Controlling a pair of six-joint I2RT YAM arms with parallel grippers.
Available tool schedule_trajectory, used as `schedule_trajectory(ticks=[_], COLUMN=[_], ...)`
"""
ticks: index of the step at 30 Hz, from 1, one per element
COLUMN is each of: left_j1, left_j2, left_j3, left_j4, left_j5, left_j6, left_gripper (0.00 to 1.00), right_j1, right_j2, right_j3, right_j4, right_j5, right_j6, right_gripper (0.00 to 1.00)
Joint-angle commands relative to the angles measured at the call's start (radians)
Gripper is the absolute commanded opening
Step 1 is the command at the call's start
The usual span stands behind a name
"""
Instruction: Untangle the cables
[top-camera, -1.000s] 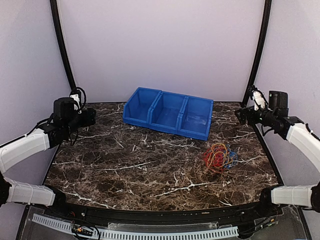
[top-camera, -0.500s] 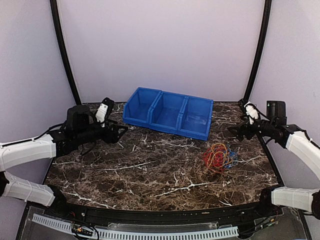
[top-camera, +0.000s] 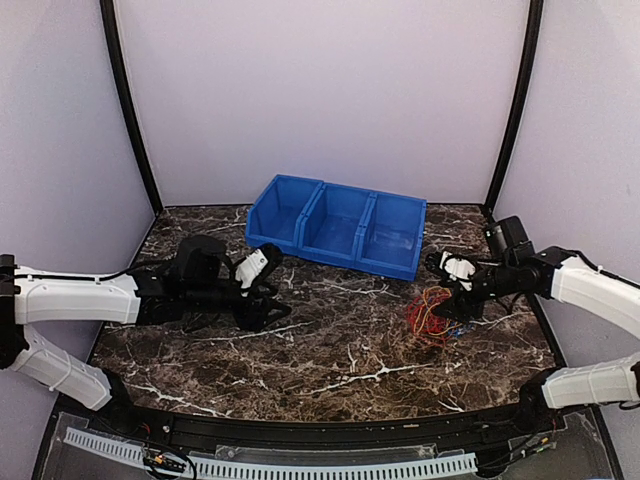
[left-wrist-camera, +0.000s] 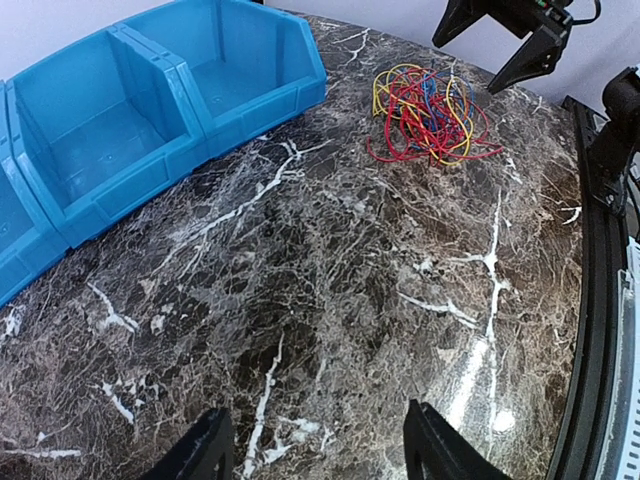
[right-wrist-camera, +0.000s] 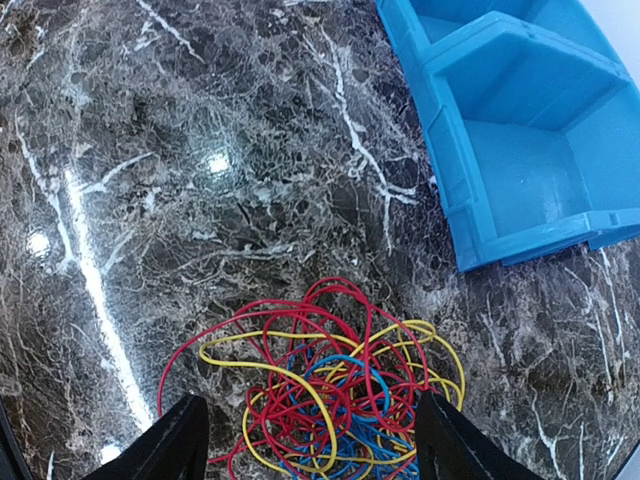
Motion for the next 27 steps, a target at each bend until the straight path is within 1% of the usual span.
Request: schedule_trajectory(ticks=[1,2,4,5,8,12,17,19,21,23,25,27], left_j1=[-0.014,-0.016,-0.018,-0.018,-0.018,-0.018,-0.018,-0.017,-0.018,-0.018,-0.018,-0.018], left_j2=[-0.004,-0.005,-0.005,-0.004,-0.01,-0.025,-0.039,-0.046,-0.05,-0.05,-0.055,-0.066], left_j3=[0.039,0.039,0.041,0.043,0.052,0.048,0.053,0.047,0.047,0.049,0.047,0.035], left_j4=[0.003,0.01,0.014,0.014,0.01,0.01,0.007,0.014,0.015,0.012,0.018,0.034], left_j5=[0.045,0.05,0.062,0.067,0.082,0.067,0.073,0.068,0.066,0.07,0.071,0.062], left_j6=[0.012,0.006,0.001,0.0,-0.004,-0.001,-0.007,-0.008,-0.009,-0.012,-0.022,-0.033], left_gripper=[0.6,0.6,0.6,0.6,0.6,0.6,0.6,0.6,0.6,0.6,0.6,0.6], right_j1=[0.014,0.013,0.01,0.006,-0.035,-0.111,-0.107,-0.077,-0.022,0.037,0.088,0.14], right_j2=[0.029,0.035,0.038,0.042,0.083,0.16,0.255,0.291,0.315,0.329,0.344,0.367], right_j3=[0.015,0.018,0.016,0.013,0.03,0.052,0.017,0.021,0.026,0.035,0.062,0.101], right_j4=[-0.018,-0.019,-0.011,-0.009,-0.028,-0.039,0.0,-0.017,-0.035,-0.044,-0.052,-0.075], right_j5=[0.065,0.073,0.082,0.079,0.052,0.028,0.044,0.031,0.026,0.005,-0.049,-0.11], right_j6=[-0.038,-0.037,-0.031,-0.028,-0.024,-0.029,-0.043,-0.04,-0.037,-0.03,-0.015,-0.006], right_gripper=[0.75,0.78,0.95,0.98,0.99,0.99,0.98,0.92,0.84,0.73,0.63,0.5])
